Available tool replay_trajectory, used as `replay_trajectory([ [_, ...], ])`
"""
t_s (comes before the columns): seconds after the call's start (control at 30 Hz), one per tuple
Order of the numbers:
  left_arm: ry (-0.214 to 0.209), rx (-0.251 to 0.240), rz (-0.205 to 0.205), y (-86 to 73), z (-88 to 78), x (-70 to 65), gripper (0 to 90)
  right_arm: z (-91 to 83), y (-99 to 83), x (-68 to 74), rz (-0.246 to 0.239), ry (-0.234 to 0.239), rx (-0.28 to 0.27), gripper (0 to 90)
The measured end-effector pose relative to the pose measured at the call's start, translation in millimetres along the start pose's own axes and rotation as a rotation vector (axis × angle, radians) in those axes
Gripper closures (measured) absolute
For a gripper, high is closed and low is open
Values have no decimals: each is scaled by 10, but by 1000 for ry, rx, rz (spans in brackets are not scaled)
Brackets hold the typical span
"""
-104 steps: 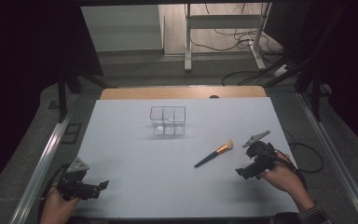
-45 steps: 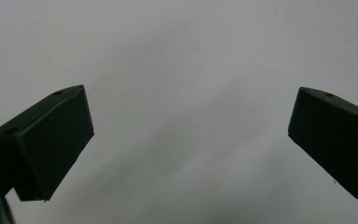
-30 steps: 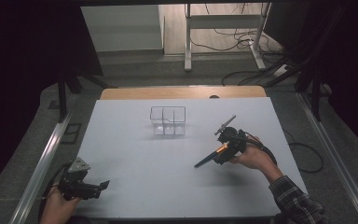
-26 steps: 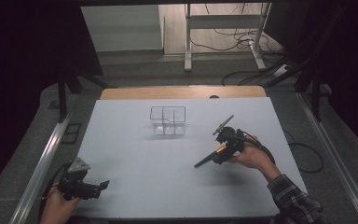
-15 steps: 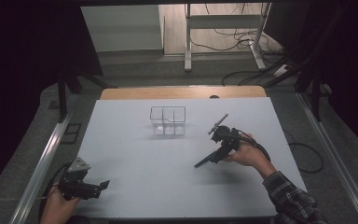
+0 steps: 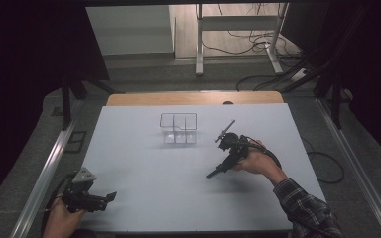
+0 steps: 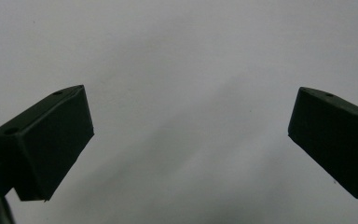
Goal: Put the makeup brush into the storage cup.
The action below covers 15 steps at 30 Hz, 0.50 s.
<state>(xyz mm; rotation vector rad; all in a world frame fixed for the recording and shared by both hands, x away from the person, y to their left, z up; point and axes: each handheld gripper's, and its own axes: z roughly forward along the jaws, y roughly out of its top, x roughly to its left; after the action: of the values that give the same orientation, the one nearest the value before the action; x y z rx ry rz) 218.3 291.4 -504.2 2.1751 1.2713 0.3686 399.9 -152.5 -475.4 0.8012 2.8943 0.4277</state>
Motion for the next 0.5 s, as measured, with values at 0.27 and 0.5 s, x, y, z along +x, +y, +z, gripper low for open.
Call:
replay_trajectory([
  [0.27,-2,5,3,1,7,-5,5,90,-28,-47,-13,-1,11,28],
  [0.5,-2,8,5,1,12,-7,5,185,-62,-74,-25,-2,36,45],
])
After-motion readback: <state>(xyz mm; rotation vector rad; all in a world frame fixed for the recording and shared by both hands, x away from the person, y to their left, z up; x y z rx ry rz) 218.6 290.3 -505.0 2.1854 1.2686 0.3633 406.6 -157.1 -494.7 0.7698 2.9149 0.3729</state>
